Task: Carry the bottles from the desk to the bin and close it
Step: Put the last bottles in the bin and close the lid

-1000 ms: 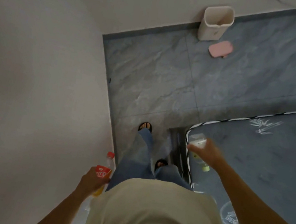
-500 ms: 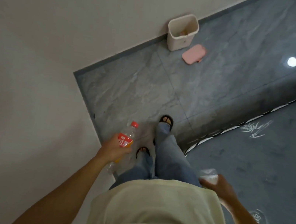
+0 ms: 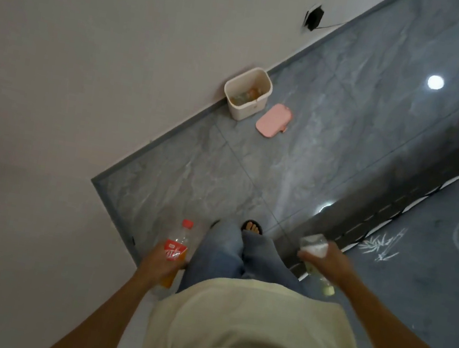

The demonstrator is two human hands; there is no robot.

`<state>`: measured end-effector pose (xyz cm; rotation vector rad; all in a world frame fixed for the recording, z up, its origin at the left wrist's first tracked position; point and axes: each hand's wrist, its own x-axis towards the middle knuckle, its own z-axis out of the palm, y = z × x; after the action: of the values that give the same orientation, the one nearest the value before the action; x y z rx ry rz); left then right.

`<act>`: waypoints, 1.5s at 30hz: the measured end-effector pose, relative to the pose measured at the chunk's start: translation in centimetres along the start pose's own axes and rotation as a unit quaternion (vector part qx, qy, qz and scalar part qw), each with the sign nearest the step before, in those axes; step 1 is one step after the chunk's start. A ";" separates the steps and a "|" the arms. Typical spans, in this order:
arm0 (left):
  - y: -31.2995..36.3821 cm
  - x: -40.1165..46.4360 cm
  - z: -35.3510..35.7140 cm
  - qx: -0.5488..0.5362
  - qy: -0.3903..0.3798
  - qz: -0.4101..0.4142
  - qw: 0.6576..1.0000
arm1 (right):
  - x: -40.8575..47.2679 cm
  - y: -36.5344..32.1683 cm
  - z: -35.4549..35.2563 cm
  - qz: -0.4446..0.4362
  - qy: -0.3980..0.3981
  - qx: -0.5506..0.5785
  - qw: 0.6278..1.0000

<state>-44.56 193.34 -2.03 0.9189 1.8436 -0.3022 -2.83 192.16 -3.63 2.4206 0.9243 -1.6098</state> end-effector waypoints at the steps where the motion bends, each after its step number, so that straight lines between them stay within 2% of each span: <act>1: 0.3 0.4 -0.5 -0.004 0.001 -0.021 1.000 | 1.1 -2.1 -1.0 0.001 0.003 -0.010 1.000; 4: 1.2 1.6 -1.9 -0.001 -0.012 -0.066 0.998 | 4.6 -8.1 -3.9 -0.030 0.008 -0.009 0.999; 7: 3.0 3.3 -3.4 0.017 -0.031 -0.078 0.996 | 7.9 -13.1 -6.6 -0.068 0.006 -0.004 0.998; 12: 9.5 7.8 -7.3 0.025 -0.034 -0.091 0.995 | 11.1 -17.9 -10.3 -0.055 -0.010 -0.017 0.998; 17: 19.9 12.4 -11.2 0.047 -0.033 -0.032 0.998 | 12.7 -19.5 -13.2 -0.020 -0.022 -0.001 1.000; 24: 34.2 17.4 -14.2 -0.034 -0.019 0.079 0.996 | 14.7 -19.1 -18.0 0.028 -0.035 -0.021 0.999; 26: 36.9 18.5 -13.9 -0.052 -0.009 0.086 0.995 | 16.1 -19.2 -19.8 0.031 -0.047 -0.039 0.998; 31: 40.1 21.3 -11.6 -0.070 0.014 0.043 0.997 | 21.4 -22.0 -24.2 0.048 -0.036 -0.106 0.993; 39: 39.2 26.3 -7.9 -0.142 0.040 -0.050 0.988 | 31.9 -33.0 -25.5 -0.096 -0.071 -0.210 0.970; 42: 40.6 29.9 -8.0 -0.162 0.065 -0.047 0.984 | 36.6 -37.9 -23.7 -0.175 -0.049 -0.240 0.953; 45: 43.2 35.8 -8.6 -0.189 0.077 -0.019 0.979 | 41.9 -42.4 -20.4 -0.265 -0.023 -0.294 0.918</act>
<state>-26.92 243.89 -20.82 0.6573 1.9724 0.0996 2.21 252.67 -20.41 1.7938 1.8514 -1.2272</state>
